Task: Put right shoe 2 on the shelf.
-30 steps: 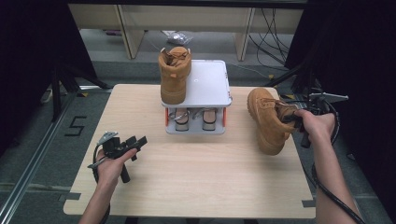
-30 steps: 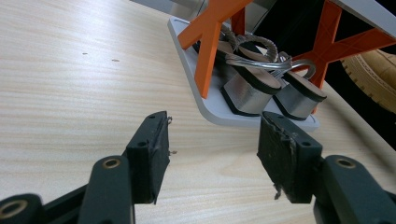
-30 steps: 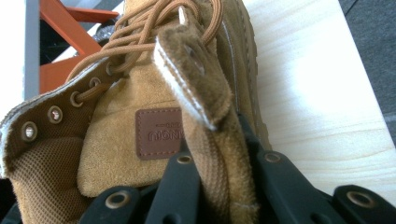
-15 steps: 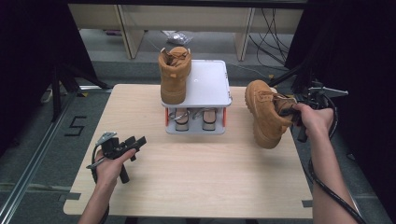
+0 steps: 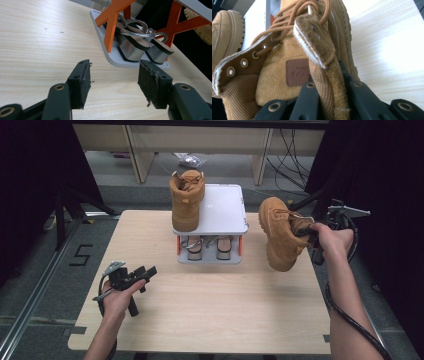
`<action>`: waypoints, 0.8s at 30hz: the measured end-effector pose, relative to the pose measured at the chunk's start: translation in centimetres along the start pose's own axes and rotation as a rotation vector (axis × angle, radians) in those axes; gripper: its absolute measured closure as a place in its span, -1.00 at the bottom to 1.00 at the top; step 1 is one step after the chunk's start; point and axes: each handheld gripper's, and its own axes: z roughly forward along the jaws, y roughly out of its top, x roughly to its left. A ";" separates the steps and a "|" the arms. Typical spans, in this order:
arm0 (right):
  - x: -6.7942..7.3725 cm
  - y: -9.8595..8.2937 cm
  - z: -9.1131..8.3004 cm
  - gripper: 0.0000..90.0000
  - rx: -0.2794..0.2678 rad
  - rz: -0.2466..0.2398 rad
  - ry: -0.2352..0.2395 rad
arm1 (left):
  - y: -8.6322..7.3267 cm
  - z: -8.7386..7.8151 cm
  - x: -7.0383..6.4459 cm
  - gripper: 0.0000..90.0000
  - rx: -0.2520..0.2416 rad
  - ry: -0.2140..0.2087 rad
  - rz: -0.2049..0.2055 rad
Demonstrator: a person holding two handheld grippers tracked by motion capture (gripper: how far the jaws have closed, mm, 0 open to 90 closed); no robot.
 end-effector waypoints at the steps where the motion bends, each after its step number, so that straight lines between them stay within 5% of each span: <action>1: -0.1 0.0 0.1 0.88 -0.018 -0.020 0.025 | 0.0 0.0 0.0 -0.05 0.000 0.001 0.001; 3: 0.3 0.0 0.3 0.87 -0.041 0.020 0.043 | 0.0 0.0 0.0 -0.05 0.000 0.001 0.001; 6: 0.6 0.2 0.2 0.87 -0.048 -0.004 0.045 | 0.0 0.0 0.1 -0.05 0.001 0.001 -0.001; 7: 0.8 0.4 -0.1 0.87 -0.011 -0.015 0.017 | 0.0 0.0 0.1 -0.05 0.000 0.001 -0.002; 11: 1.2 0.3 0.2 0.87 -0.058 0.016 0.062 | 0.0 0.0 0.1 -0.05 0.003 0.003 -0.003; 13: 1.3 0.5 0.0 0.87 -0.022 -0.010 0.036 | -0.1 0.0 0.1 -0.05 0.003 0.002 0.000; 14: 1.3 0.4 0.2 0.87 -0.057 -0.006 0.063 | -0.1 0.0 0.1 -0.05 0.003 0.003 -0.001; 16: 1.5 0.6 0.1 0.87 -0.022 0.006 0.074 | -0.1 0.1 0.1 -0.05 0.005 0.005 0.000; 24: 2.0 0.7 0.2 0.87 -0.067 0.018 0.082 | -0.1 0.0 0.2 -0.05 0.007 0.007 0.006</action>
